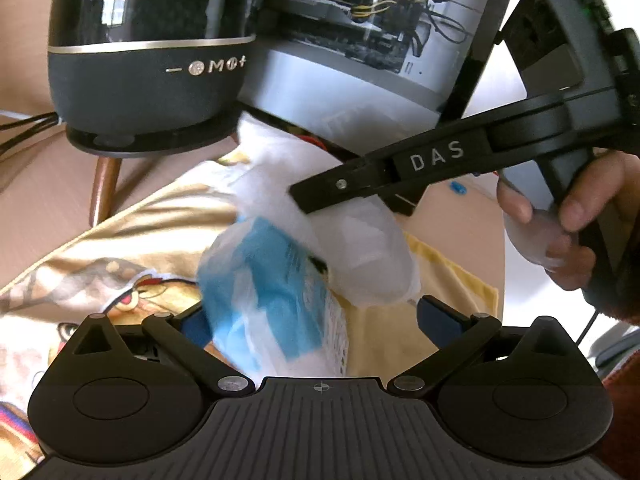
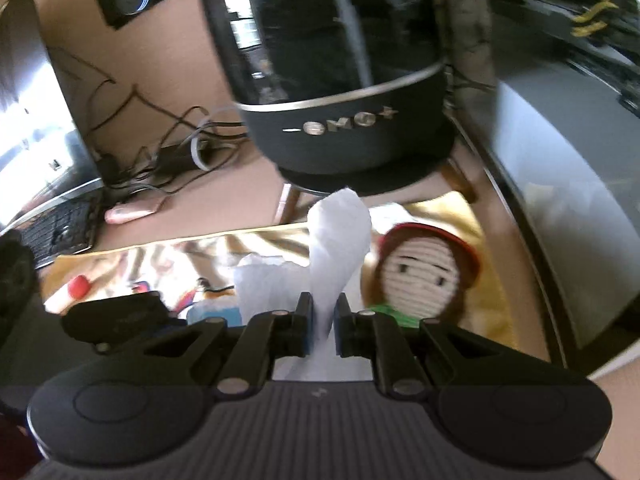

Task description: Organize soft objects

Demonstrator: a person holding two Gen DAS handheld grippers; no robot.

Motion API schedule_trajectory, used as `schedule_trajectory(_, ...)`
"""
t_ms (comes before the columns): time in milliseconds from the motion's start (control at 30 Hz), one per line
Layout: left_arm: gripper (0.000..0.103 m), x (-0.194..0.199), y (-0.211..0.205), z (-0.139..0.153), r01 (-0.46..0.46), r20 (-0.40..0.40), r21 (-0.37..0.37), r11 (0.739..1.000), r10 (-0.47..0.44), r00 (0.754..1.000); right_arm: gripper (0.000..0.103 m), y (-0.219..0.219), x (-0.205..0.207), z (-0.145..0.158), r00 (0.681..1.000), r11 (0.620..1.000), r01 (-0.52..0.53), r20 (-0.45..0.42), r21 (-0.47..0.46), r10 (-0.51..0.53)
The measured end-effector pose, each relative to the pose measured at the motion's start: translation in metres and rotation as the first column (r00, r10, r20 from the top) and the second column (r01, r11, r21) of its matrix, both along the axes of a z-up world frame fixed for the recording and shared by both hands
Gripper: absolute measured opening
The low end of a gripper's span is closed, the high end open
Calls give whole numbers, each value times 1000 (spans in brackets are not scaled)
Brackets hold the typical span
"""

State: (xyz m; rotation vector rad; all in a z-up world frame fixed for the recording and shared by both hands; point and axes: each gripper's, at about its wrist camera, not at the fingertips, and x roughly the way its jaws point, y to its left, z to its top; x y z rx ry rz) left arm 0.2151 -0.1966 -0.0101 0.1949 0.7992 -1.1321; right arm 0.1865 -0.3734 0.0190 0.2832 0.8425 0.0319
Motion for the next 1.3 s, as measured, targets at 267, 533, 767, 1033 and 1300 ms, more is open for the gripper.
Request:
schedule_trajectory(267,103,0,38,8,-124,75,104,987,117,990,16,9,8,4,1000,1000,-21,4,-5,21)
schedule_trajectory(533,103,-2,156,7,-506,428,362,783,342,836,16,45,21,7,993,993,-116,-8,-23,115)
schedule_trajectory(767,103,6,253,14,-769,497,352,534,590,637,16,72,29,6,981,980,-195,-28,-28,194)
schedule_trajectory(1033,103,-19,359,25,-914,66,109,391,915,399,16,99,37,3,967,967,-251,-55,-38,249)
schedule_trajectory(1300,103,-25,384,9,-912,-168,-23,409,898,407,16,136,59,4,936,936,-350,-57,-43,348)
